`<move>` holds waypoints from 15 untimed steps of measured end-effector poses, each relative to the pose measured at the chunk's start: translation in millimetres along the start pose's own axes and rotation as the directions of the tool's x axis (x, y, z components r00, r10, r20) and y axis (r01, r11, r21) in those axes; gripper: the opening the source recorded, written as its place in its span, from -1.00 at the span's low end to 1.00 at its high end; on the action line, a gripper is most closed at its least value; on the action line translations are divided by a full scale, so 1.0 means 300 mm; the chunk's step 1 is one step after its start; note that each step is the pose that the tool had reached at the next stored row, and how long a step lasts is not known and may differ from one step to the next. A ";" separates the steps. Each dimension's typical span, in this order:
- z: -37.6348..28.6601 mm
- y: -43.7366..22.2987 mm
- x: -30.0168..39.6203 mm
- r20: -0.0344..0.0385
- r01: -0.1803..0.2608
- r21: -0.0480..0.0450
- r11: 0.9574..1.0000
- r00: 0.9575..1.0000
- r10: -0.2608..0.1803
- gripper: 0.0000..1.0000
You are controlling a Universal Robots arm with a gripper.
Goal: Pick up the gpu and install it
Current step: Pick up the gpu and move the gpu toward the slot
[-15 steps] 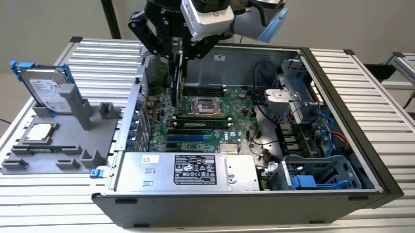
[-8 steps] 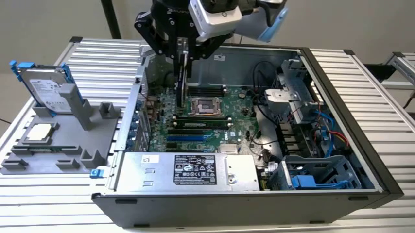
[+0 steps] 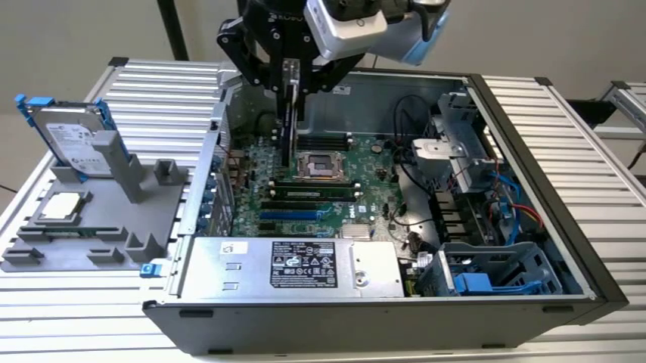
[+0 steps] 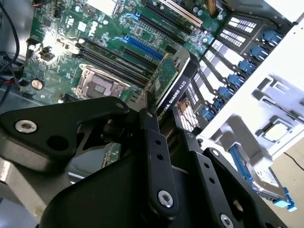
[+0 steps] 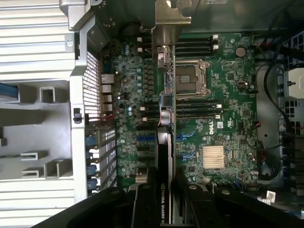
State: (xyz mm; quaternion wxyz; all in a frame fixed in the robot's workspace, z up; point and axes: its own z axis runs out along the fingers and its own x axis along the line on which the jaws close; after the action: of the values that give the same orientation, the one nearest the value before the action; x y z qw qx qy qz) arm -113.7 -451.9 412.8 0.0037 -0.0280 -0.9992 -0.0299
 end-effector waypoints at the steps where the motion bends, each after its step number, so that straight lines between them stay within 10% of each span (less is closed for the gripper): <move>1: 0.000 0.000 -0.003 0.000 0.000 0.000 1.000 1.000 0.000 -1.00; 15: 0.000 0.002 -0.038 0.000 0.004 0.000 1.000 1.000 -0.004 -1.00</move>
State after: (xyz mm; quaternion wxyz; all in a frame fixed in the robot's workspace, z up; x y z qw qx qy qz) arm -102.4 -451.9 412.8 0.0038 -0.0261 -0.9992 -0.0299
